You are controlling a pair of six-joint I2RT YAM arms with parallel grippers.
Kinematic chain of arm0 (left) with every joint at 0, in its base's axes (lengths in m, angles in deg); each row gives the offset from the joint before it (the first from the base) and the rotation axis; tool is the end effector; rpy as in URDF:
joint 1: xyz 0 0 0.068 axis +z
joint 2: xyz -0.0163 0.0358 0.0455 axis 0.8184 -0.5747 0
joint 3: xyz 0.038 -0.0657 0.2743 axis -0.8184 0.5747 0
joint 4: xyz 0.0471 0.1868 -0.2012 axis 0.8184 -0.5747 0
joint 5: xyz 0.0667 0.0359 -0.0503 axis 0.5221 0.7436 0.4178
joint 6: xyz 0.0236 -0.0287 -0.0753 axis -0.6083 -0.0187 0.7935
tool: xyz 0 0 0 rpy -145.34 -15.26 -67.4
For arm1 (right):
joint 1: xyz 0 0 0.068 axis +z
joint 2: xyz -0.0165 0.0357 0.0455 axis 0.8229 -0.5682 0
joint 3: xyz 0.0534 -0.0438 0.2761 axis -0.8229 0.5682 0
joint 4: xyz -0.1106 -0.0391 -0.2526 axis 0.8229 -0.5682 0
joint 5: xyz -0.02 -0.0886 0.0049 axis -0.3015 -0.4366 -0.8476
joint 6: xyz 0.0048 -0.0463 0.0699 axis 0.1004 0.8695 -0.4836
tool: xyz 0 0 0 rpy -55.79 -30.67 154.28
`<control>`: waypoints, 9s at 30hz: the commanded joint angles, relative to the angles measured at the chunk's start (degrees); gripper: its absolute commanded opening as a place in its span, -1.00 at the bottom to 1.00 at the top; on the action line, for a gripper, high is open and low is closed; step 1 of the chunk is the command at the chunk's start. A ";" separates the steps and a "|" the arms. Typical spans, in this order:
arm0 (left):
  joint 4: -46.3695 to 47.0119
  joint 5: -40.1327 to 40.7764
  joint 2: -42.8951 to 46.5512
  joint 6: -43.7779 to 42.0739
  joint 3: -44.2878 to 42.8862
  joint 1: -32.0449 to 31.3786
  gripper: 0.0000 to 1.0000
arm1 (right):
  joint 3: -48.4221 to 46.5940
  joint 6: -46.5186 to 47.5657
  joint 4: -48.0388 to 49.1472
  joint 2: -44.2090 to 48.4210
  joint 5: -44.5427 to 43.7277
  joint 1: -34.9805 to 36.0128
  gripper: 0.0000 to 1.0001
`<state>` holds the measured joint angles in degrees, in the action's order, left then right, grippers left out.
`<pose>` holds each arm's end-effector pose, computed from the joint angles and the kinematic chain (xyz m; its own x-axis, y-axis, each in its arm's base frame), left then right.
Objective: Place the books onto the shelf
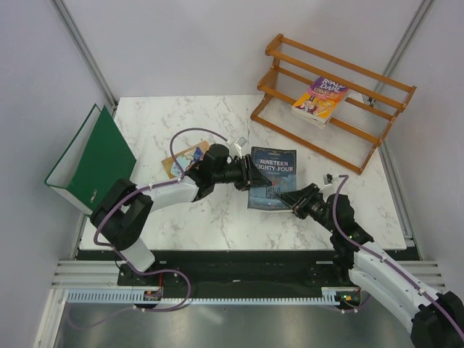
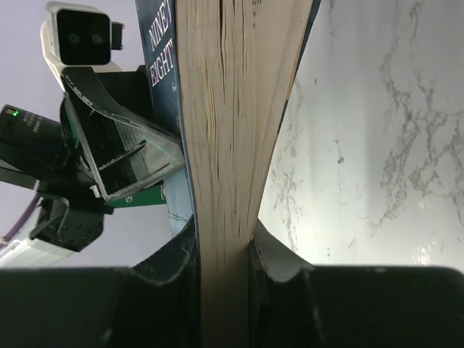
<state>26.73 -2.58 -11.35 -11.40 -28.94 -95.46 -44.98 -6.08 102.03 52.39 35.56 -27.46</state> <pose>0.2807 -0.2910 0.2024 -0.9276 -0.1515 -0.3416 0.2667 0.3720 -0.8891 0.1728 0.1078 0.1837 -0.6564 0.7236 -0.2133 0.0229 0.3018 0.9531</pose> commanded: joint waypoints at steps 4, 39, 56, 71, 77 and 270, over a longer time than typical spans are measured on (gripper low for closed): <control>-16.03 12.72 10.24 -13.28 0.72 5.02 0.19 | 2.44 2.53 6.52 -3.73 -1.95 0.29 -1.00; -25.80 18.81 26.51 -16.27 15.40 7.75 0.48 | -19.36 12.39 20.05 -38.37 -3.62 -10.25 -1.00; -25.62 17.49 28.18 -16.71 18.31 7.75 0.47 | -18.74 7.28 28.84 -43.56 -1.42 -17.20 -1.00; -24.66 16.26 29.50 -16.45 20.85 7.75 0.46 | -17.60 4.12 33.94 -47.86 0.42 -22.99 -1.00; -24.39 15.73 29.85 -16.45 21.73 7.75 0.45 | -18.13 3.85 34.73 -49.79 2.71 -26.33 -1.00; -17.27 8.70 34.60 -13.02 33.69 7.57 0.33 | -29.90 7.81 18.03 -65.53 4.99 -38.64 -0.64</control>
<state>7.74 7.00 23.09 -24.99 4.90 -88.00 -71.93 2.53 116.93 -12.37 40.85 -65.42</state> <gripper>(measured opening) 0.668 0.177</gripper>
